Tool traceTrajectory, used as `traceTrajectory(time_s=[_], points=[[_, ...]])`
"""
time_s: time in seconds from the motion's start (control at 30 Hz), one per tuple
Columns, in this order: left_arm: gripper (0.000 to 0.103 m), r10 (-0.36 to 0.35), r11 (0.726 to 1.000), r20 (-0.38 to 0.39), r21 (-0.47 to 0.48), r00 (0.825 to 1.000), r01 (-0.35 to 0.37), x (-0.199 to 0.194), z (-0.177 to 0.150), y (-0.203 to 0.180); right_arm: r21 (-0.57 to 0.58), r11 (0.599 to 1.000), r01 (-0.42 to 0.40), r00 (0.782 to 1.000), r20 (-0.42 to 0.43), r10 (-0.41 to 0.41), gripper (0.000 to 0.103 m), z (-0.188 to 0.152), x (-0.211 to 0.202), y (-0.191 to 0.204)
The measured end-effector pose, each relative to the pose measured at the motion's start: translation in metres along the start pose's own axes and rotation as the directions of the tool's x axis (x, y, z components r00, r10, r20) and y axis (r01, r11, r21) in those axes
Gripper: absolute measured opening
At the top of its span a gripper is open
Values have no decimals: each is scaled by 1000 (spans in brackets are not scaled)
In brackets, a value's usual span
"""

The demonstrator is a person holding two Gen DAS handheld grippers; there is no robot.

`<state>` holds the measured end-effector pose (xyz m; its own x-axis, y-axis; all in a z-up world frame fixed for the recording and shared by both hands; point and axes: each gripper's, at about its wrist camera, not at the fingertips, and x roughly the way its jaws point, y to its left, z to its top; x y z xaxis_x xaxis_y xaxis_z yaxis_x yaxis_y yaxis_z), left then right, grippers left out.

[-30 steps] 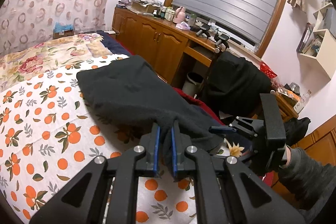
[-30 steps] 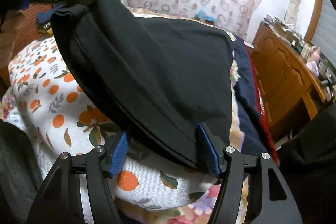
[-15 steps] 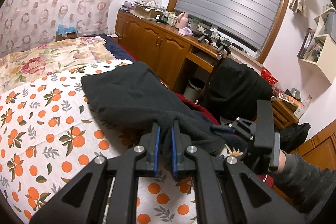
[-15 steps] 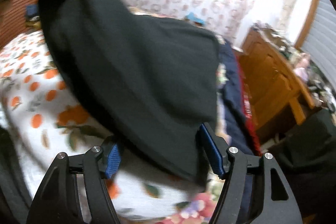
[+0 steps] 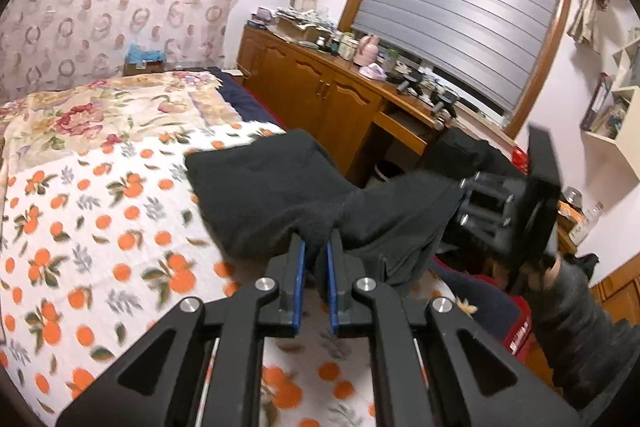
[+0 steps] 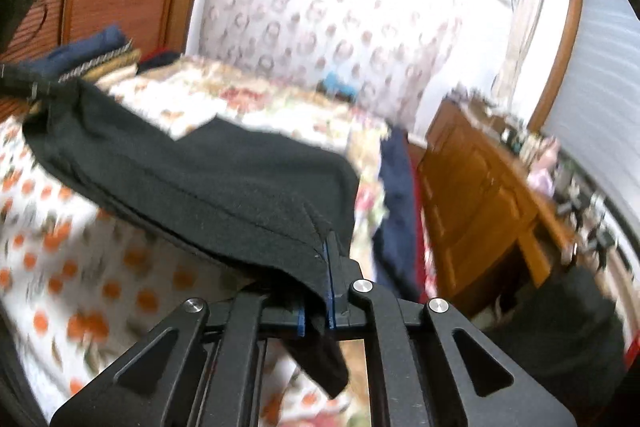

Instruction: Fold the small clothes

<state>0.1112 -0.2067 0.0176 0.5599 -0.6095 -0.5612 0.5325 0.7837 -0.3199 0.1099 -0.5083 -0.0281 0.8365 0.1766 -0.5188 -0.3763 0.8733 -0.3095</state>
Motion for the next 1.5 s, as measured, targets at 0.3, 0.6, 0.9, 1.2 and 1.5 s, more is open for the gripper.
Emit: traceTrajectory(time_s=[0.3, 0.6, 0.9, 1.2, 1.5], points=[[7, 112, 992, -11, -57, 994, -113, 60, 59, 62, -46, 998, -33, 999, -8, 33, 4, 67, 105, -22], [13, 102, 993, -85, -55, 991, -107, 110, 69, 96, 8, 993, -118, 984, -132, 118, 4, 58, 174, -40], [41, 114, 992, -23, -57, 993, -115, 85, 78, 105, 163, 975, -150, 968, -176, 179, 25, 68, 196, -68], [41, 102, 990, -179, -78, 979, -118, 127, 46, 118, 245, 969, 11, 980, -196, 38, 55, 78, 203, -91], [42, 91, 989, -235, -93, 968, -116, 160, 44, 125, 273, 959, 76, 973, -230, -11, 56, 73, 209, -112]])
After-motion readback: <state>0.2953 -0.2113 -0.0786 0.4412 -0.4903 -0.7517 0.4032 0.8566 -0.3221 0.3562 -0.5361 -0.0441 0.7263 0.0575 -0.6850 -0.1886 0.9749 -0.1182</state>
